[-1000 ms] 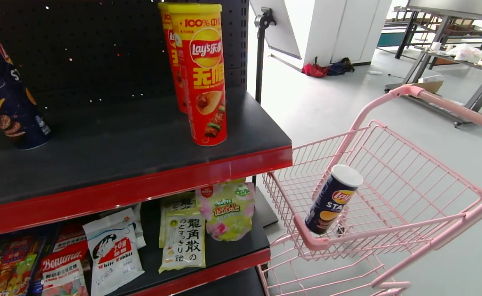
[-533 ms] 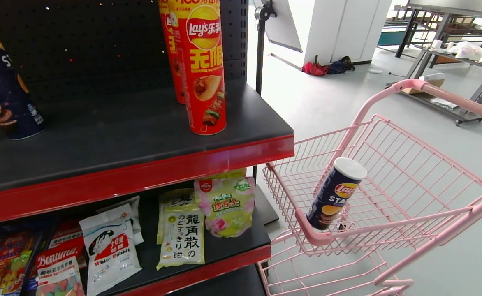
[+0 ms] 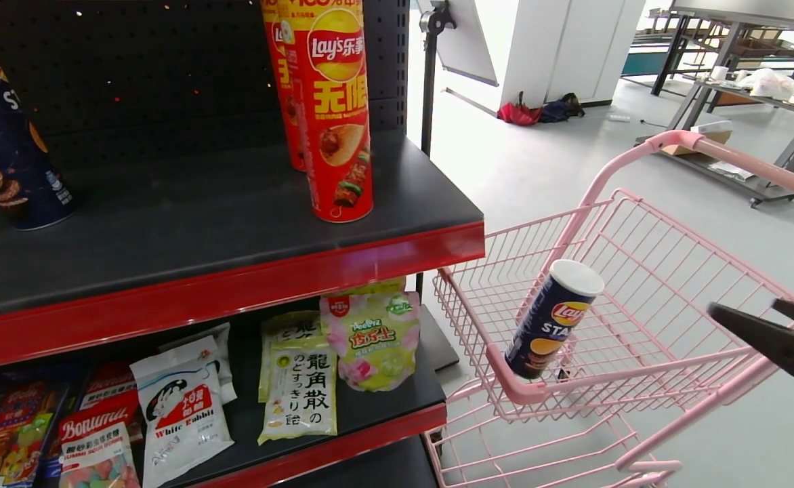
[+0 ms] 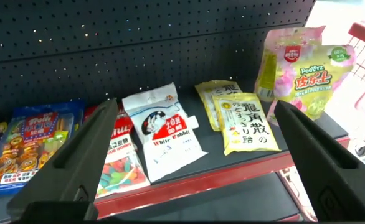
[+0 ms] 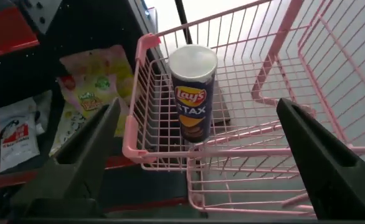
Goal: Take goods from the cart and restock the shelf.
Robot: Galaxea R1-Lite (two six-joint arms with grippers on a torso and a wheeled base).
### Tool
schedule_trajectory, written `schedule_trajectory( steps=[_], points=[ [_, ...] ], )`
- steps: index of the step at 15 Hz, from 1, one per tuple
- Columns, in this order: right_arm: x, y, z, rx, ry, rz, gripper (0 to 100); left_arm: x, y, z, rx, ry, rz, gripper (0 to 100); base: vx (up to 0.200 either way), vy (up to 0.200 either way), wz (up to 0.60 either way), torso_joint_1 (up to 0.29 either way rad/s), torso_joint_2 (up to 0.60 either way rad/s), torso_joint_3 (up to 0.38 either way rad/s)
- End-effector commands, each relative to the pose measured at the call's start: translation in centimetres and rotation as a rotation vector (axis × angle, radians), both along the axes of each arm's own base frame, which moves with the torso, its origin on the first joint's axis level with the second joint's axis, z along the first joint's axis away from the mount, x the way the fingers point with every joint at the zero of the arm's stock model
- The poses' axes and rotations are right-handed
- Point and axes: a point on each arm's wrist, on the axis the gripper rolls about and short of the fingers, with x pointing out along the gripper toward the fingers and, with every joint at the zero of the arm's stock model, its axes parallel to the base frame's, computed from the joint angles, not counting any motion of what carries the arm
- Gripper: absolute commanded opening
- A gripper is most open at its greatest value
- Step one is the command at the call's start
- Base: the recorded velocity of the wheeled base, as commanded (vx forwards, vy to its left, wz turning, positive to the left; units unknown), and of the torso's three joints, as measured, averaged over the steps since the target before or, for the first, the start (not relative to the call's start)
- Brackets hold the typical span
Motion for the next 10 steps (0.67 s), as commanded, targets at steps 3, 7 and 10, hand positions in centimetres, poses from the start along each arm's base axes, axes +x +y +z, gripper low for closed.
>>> schedule_trajectory(
  steps=[3,7,10],
  points=[
    [8.5,3.0,-8.8,-0.016,0.272,0.082,100,0.0,0.0,0.0,0.0,0.001,0.002,100,0.0,0.0,0.0,0.0,0.0,0.0],
    [10.7,3.9,-9.3,-0.02,0.29,0.101,100,0.0,0.0,0.0,0.001,0.0,0.002,100,0.0,0.0,0.0,0.0,0.0,0.0],
    [12.1,4.8,-9.6,-0.024,0.292,0.121,100,0.0,0.0,0.0,0.001,0.0,0.002,100,0.0,0.0,0.0,0.0,0.0,0.0]
  ],
)
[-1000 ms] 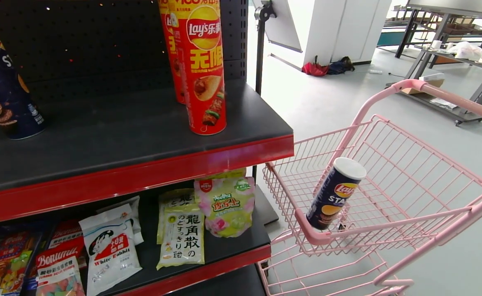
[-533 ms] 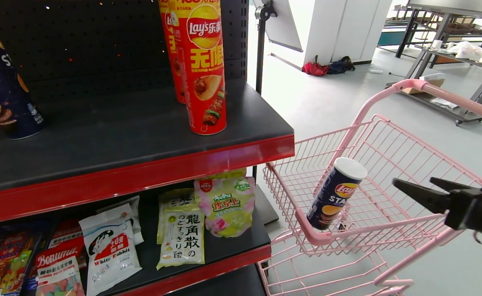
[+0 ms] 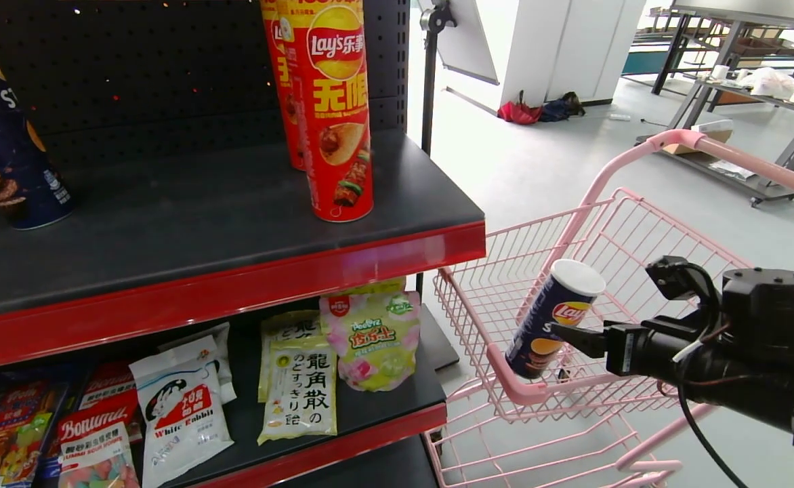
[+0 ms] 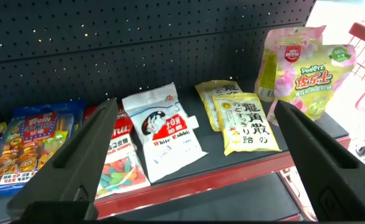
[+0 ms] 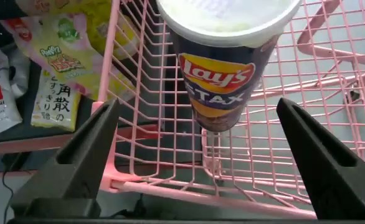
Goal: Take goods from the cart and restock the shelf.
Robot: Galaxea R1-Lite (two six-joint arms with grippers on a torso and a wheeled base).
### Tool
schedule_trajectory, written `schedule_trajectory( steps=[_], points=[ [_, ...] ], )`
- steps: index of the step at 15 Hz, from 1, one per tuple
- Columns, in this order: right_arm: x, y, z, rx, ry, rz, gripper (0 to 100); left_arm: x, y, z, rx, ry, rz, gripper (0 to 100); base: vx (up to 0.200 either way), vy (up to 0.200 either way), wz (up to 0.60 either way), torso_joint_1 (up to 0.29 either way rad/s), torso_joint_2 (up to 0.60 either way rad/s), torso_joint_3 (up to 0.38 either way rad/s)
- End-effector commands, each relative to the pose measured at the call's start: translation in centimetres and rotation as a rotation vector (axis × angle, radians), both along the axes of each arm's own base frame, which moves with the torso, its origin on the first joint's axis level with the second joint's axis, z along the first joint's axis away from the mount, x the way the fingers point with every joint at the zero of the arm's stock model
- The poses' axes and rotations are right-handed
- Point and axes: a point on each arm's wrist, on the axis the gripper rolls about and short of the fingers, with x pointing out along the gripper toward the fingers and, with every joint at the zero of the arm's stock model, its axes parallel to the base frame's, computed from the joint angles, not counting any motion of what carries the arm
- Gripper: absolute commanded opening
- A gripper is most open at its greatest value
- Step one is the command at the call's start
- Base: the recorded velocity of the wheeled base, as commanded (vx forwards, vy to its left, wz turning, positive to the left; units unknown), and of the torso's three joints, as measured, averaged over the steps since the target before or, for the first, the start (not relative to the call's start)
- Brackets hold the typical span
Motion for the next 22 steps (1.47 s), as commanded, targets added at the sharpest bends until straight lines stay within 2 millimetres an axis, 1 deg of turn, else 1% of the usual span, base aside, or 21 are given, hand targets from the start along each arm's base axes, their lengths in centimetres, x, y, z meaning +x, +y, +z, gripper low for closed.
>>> schedule_trajectory(
  steps=[1,9,11,16,17,21,22],
  points=[
    [1.3,0.7,-1.1,-0.01,0.037,0.014,100,0.0,0.0,0.0,0.0,0.001,0.0,100,0.0,0.0,0.0,0.0,0.0,0.0],
    [4.6,1.4,-2.2,-0.01,0.024,0.002,100,0.0,0.0,0.0,0.0,0.001,0.0,100,0.0,0.0,0.0,0.0,0.0,0.0],
    [5.5,1.5,-2.7,-0.009,0.01,-0.001,100,0.0,0.0,0.0,0.002,0.001,0.0,100,0.0,0.0,0.0,0.0,0.0,0.0],
    [6.6,1.4,-3.3,-0.011,0.011,-0.017,100,0.0,0.0,0.0,0.0,0.001,0.0,100,0.0,0.0,0.0,0.0,0.0,0.0],
    [7.0,1.5,-3.6,-0.018,0.013,-0.029,0,0.0,0.0,0.0,0.0,0.001,0.0,100,0.0,0.0,0.0,0.0,0.0,0.0],
    [7.2,1.6,-3.3,-0.016,0.0,-0.026,0,0.0,0.0,0.0,0.0,0.001,0.0,100,0.0,0.0,0.0,0.0,0.0,0.0],
    [7.2,1.6,-3.0,-0.019,-0.014,-0.025,0,0.0,0.0,0.0,0.0,0.001,0.0,100,0.0,0.0,0.0,0.0,0.0,0.0]
  ],
)
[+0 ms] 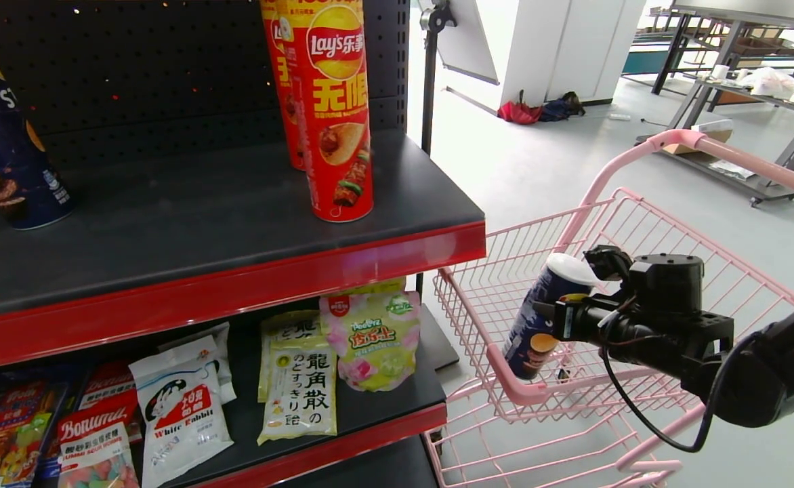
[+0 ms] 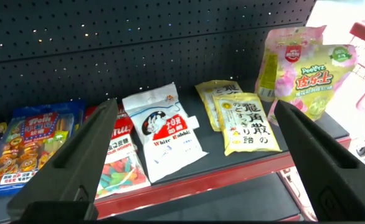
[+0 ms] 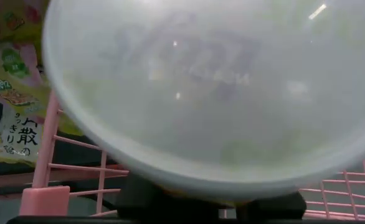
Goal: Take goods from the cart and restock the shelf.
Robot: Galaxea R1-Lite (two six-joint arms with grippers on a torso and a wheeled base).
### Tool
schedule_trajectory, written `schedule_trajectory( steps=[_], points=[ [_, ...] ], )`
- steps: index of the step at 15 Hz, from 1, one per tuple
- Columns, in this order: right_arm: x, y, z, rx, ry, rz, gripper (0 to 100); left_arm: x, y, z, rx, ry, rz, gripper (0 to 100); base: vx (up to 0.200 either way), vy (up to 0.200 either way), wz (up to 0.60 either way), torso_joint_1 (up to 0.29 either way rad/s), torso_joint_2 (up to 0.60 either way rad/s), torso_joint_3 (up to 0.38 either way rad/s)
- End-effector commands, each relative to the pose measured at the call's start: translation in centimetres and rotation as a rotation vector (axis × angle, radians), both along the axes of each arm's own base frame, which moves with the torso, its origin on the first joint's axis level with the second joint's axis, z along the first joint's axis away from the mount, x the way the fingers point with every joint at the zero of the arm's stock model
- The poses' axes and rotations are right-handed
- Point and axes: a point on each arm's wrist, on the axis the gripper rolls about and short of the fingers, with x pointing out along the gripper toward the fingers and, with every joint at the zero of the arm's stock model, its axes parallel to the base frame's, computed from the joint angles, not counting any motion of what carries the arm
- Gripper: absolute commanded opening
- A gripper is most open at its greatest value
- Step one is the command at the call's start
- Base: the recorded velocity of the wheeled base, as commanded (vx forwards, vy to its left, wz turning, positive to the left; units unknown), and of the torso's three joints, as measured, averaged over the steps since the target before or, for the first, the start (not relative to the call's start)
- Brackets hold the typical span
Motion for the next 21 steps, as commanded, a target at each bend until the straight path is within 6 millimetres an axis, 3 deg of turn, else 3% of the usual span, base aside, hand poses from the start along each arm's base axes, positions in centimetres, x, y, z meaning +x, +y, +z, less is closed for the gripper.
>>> schedule_trajectory(
  steps=[1,2,4,5,7,9,10,12,13,14,17,21],
  points=[
    [-0.1,0.0,1.5,0.003,-0.05,0.005,0,0.0,0.0,0.0,0.0,0.001,0.0,100,0.0,0.0,0.0,0.0,0.0,0.0],
    [-0.2,0.0,3.1,0.001,-0.1,0.011,0,0.0,0.0,0.0,0.0,0.001,0.0,100,0.0,0.0,0.0,0.0,0.0,0.0],
    [-0.8,-0.3,10.1,-0.031,-0.267,0.028,0,0.0,0.0,0.0,0.0,0.001,0.0,100,0.0,0.0,0.0,0.0,0.0,0.0],
    [-2.0,-0.5,13.3,-0.047,-0.292,0.033,0,0.0,0.0,0.0,0.0,0.001,0.0,100,0.0,0.0,0.0,0.0,0.0,0.0],
    [-6.6,-1.4,19.7,-0.08,-0.307,0.001,0,0.0,0.0,0.0,0.0,0.003,0.0,100,0.0,0.0,0.0,0.0,0.0,0.0],
    [-10.9,-2.4,21.8,-0.115,-0.323,-0.065,0,0.0,0.0,0.0,0.0,0.003,-0.001,100,0.0,0.0,0.0,0.0,0.0,0.0],
    [-15.6,-3.9,21.9,-0.2,-0.312,-0.116,0,0.0,0.0,0.0,0.0,0.003,-0.001,100,0.0,0.0,0.0,0.0,0.0,0.0],
    [-22.7,-5.9,19.5,-0.204,-0.297,-0.101,0,0.0,0.0,0.0,0.0,0.003,-0.001,100,0.0,0.0,0.0,0.0,0.0,0.0],
    [-24.7,-6.5,18.4,-0.213,-0.293,-0.112,0,0.0,0.0,0.0,0.0,0.003,-0.001,100,0.0,0.0,0.0,0.0,0.0,0.0],
    [-28.2,-7.6,16.4,-0.286,-0.279,-0.139,0,0.0,0.0,0.0,0.0,0.003,-0.001,100,0.0,0.0,0.0,0.0,0.0,0.0],
    [-31.2,-8.4,13.2,-0.356,-0.229,-0.255,0,0.0,0.0,0.0,0.0,0.003,-0.001,100,0.0,0.0,0.0,0.0,0.0,0.0],
    [-31.6,-8.5,13.3,-0.353,-0.251,-0.25,0,0.0,0.0,0.0,0.0,0.003,-0.001,100,0.0,0.0,0.0,0.013,-0.05,-0.035]
  ],
)
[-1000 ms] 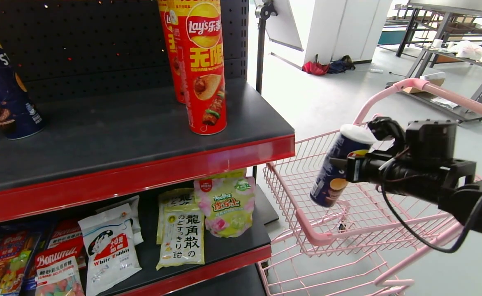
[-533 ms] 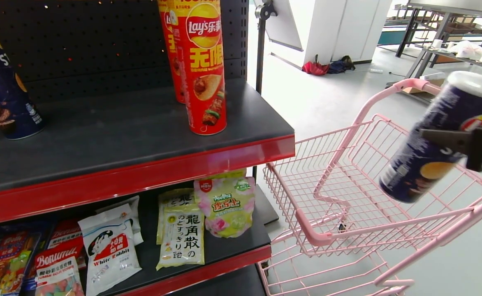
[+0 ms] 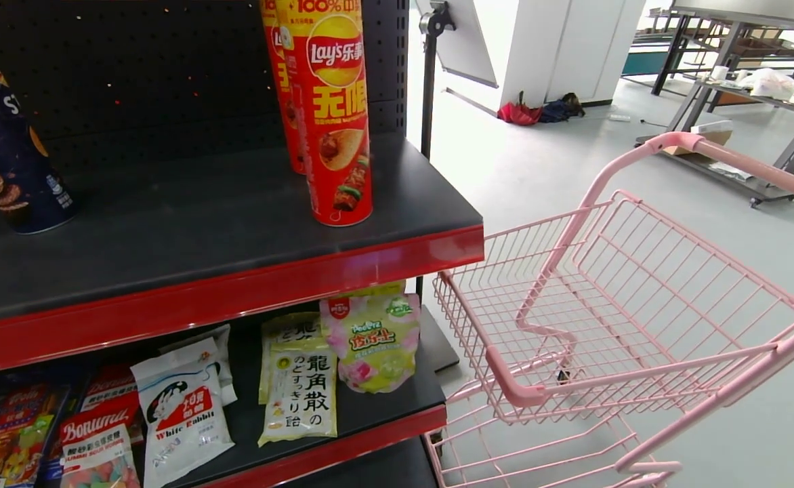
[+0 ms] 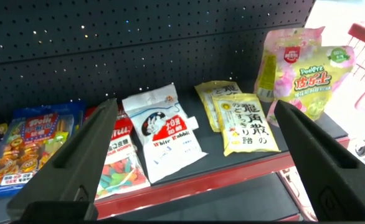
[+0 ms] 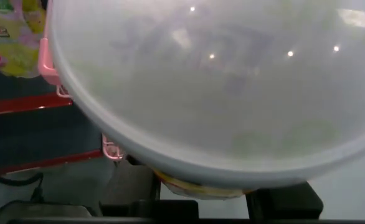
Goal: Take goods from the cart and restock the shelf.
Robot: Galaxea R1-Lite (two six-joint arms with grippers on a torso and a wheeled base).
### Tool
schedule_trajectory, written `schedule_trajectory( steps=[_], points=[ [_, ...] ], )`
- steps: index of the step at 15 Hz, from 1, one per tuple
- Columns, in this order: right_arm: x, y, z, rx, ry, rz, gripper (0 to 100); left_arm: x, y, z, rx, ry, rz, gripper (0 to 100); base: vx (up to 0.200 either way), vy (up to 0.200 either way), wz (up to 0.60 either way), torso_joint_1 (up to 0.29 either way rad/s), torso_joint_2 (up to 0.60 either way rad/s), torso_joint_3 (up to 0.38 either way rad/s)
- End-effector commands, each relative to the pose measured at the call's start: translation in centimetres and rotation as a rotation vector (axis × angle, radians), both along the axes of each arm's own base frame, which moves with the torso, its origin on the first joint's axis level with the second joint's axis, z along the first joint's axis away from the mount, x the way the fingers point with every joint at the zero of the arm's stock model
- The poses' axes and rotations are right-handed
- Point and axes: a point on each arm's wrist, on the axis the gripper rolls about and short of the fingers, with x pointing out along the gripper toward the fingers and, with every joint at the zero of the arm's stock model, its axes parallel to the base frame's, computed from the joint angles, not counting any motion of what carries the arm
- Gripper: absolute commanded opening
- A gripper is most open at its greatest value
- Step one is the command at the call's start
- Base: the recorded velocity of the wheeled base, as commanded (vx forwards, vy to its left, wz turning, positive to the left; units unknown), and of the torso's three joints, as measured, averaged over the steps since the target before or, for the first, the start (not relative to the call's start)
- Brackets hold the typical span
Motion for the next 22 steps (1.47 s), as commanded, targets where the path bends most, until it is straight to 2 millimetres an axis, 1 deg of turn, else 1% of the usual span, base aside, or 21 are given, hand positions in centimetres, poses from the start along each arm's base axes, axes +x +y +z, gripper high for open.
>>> schedule_trajectory(
  steps=[1,6,14,21,22],
  points=[
    [-1.3,-0.2,-0.2,0.008,-0.056,-0.005,0,0.0,0.0,0.0,0.0,0.0,0.001,100,0.0,0.0,0.0,0.071,-0.31,-0.237],
    [-1.4,-0.2,-0.4,0.002,-0.056,-0.003,0,0.0,0.0,0.0,-0.001,0.0,0.001,100,0.0,0.0,0.0,0.142,-0.48,-0.332],
    [-1.2,-0.2,-0.6,0.0,-0.04,-0.001,0,0.0,0.0,0.0,-0.001,0.0,0.001,100,0.0,0.0,0.0,0.213,-0.57,-0.366],
    [-0.9,-0.1,-0.7,-0.001,-0.025,0.003,0,0.0,0.0,0.0,-0.001,0.0,0.001,100,0.0,0.0,0.0,0.167,-0.4,-0.239],
    [-0.9,-0.1,-1.2,-0.029,-0.009,0.0,0,0.0,0.0,0.0,-0.001,0.0,0.001,100,0.0,0.0,0.6,0.095,-0.27,-0.129]
  ],
)
